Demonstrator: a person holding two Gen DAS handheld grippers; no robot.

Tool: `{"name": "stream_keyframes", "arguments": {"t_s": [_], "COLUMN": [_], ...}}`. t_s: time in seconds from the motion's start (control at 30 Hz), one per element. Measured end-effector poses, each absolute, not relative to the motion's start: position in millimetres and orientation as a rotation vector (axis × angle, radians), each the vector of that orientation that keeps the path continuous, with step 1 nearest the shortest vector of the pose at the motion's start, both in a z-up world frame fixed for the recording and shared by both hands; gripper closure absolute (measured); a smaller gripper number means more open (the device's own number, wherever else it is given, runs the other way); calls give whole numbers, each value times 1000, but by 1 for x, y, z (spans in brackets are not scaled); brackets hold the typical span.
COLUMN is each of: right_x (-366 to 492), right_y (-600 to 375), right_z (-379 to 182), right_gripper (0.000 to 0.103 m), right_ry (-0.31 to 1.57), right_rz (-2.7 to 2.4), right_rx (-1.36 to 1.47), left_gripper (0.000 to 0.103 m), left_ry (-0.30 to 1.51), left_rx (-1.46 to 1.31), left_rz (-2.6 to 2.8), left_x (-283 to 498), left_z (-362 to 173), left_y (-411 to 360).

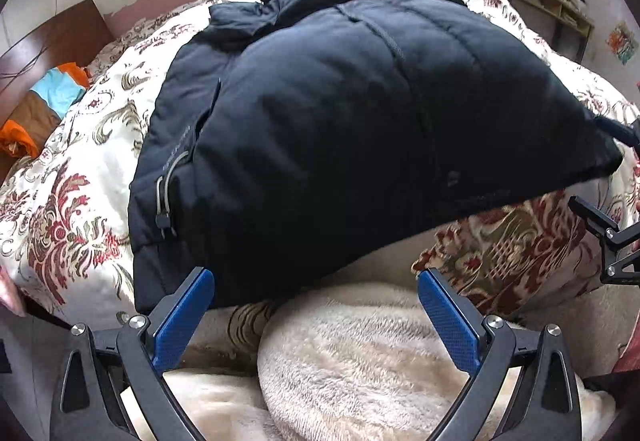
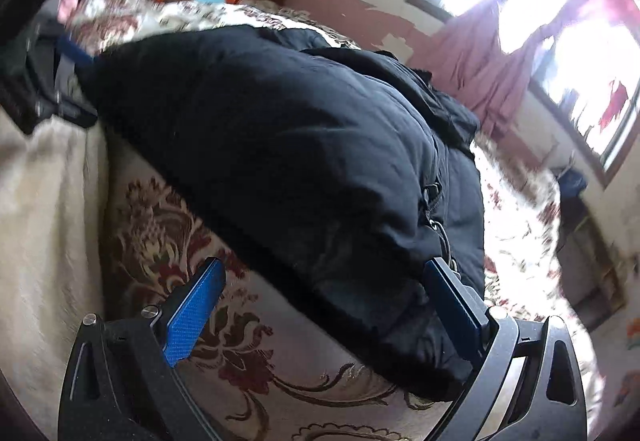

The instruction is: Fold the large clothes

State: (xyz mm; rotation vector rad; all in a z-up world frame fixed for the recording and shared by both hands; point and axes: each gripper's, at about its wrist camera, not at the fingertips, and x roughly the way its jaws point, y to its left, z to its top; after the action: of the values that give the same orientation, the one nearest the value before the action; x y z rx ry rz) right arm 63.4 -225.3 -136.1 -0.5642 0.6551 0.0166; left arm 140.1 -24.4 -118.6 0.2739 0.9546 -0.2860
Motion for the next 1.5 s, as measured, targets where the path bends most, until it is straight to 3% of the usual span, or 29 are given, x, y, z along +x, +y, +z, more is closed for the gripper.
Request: {"name": "stream_keyframes", "arguments": {"t_s": [0.3,0.6,0.73,0.97,1.5], "right_x": [64,75,82,87,117], "right_y": [-197,-182,-189,-214,-227], "right_z": [-153,-127,-108,-84,-40], "right_gripper": [6,7,19,30,54], "right_ry": [579,438,442,517,438], "right_rz": [-81,-150,-104,-9,72], "right_rx": [-749,-643,-538,-323,-193], "left_gripper": [1,1,1,1,4], "left_ry": [1001,1004,981,923,788], "left_rx": [239,246,271,375,496], "left_rz": [-267,-245,-224,-185,117], "left_x": [144,146,147,139,146], "left_z": [-131,-137,-138,-142,-147], "left_y": [-15,-18,-22,-40,-45]}}
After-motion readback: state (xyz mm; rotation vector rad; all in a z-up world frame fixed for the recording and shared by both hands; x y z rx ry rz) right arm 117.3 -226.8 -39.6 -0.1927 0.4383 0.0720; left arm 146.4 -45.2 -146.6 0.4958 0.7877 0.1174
